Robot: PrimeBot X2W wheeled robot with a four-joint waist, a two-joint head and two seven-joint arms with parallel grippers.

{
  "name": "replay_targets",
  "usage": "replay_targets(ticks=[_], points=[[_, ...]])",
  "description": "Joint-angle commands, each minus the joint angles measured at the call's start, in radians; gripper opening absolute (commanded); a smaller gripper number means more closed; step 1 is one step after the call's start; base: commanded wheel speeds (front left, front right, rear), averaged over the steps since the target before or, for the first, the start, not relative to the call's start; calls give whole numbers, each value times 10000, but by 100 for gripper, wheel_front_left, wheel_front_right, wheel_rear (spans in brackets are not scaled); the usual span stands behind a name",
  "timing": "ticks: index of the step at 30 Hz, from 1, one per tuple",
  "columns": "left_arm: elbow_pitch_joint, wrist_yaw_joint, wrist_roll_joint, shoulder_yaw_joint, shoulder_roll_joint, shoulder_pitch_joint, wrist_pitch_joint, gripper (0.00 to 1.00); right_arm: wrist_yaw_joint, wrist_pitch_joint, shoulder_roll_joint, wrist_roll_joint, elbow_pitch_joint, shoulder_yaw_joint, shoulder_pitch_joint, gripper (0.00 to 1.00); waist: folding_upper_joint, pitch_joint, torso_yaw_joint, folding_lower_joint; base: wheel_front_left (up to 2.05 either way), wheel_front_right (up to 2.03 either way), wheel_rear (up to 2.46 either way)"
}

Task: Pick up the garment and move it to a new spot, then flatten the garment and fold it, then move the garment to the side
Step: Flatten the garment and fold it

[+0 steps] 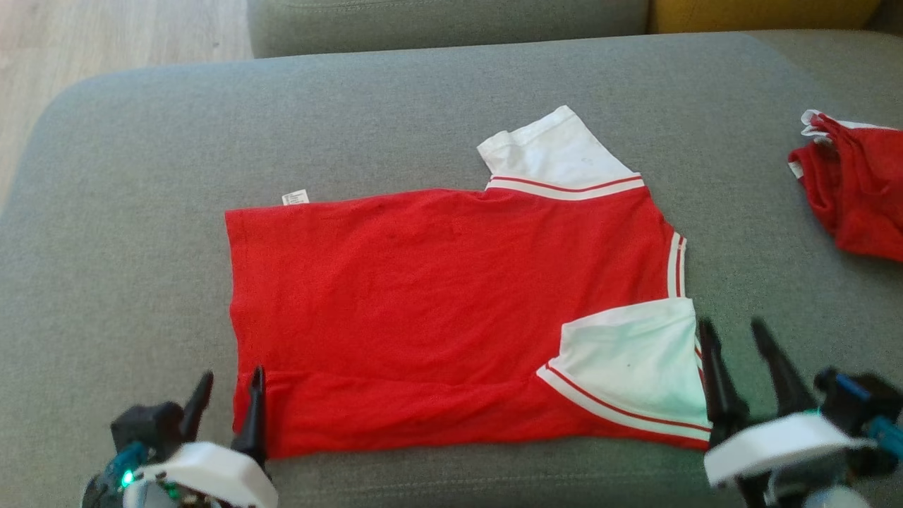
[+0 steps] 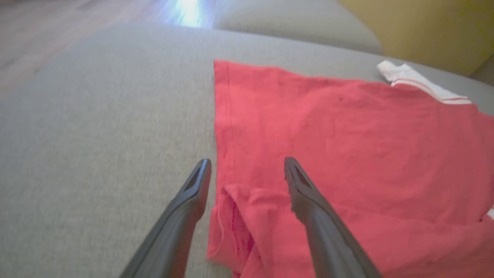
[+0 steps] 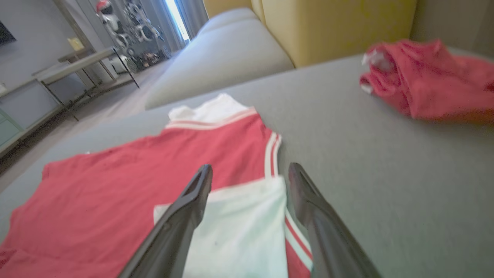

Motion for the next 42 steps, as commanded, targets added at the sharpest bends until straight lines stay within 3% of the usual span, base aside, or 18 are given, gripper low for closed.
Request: replay_targets(ticks=[1, 12, 18, 27, 29, 37, 38, 39, 40, 42], points=[[-677, 208, 256, 454, 5, -599, -427, 100, 33, -347, -101, -326, -728, 328, -740, 100, 0, -37, 41, 0, 0, 0, 0], [-961, 344, 586, 295, -42, -1649, -904, 100, 33, -350, -232, -788, -1552, 486, -1323, 100, 0, -91, 196, 0, 0, 0, 0], [-256, 7, 287, 275, 35, -2803, -500, 100, 33, -293, -236, -713, -1720, 559, -1638, 100, 0, 578, 153, 0, 0, 0, 0], [2204, -411, -306, 759, 490, -5668, 263, 100, 33, -523, -243, -639, -1583, 857, -2655, 100, 0, 2041, -182, 0, 0, 0, 0], [3143, -669, -608, 924, 671, -6323, 512, 100, 33, -661, -225, -566, -1401, 1029, -2931, 100, 0, 2355, -365, 0, 0, 0, 0], [5269, -1194, -1364, 1293, 891, -7325, 1005, 98, 33, -968, -182, -372, -860, 1186, -3370, 100, 0, 2761, -698, 0, 0, 0, 0], [5437, -1265, -1376, 1259, 925, -7381, 1045, 46, 33, -995, -178, -353, -800, 1178, -3396, 100, 0, 2769, -721, 0, 0, 0, 0], [5437, -1265, -1376, 1259, 925, -7381, 1045, 46, 33, -995, -178, -353, -800, 1178, -3396, 100, 0, 2769, -721, 0, 0, 0, 0], [5712, -1441, -1547, 1253, 879, -7457, 1125, 0, 33, -1034, -173, -301, -678, 1124, -3462, 100, 0, 2760, -754, 0, 0, 0, 0], [5884, -1537, -1560, 1181, 894, -7521, 1079, 0, 33, -1058, -178, -261, -565, 1008, -3572, 100, 0, 2734, -765, 0, 0, 0, 0]])
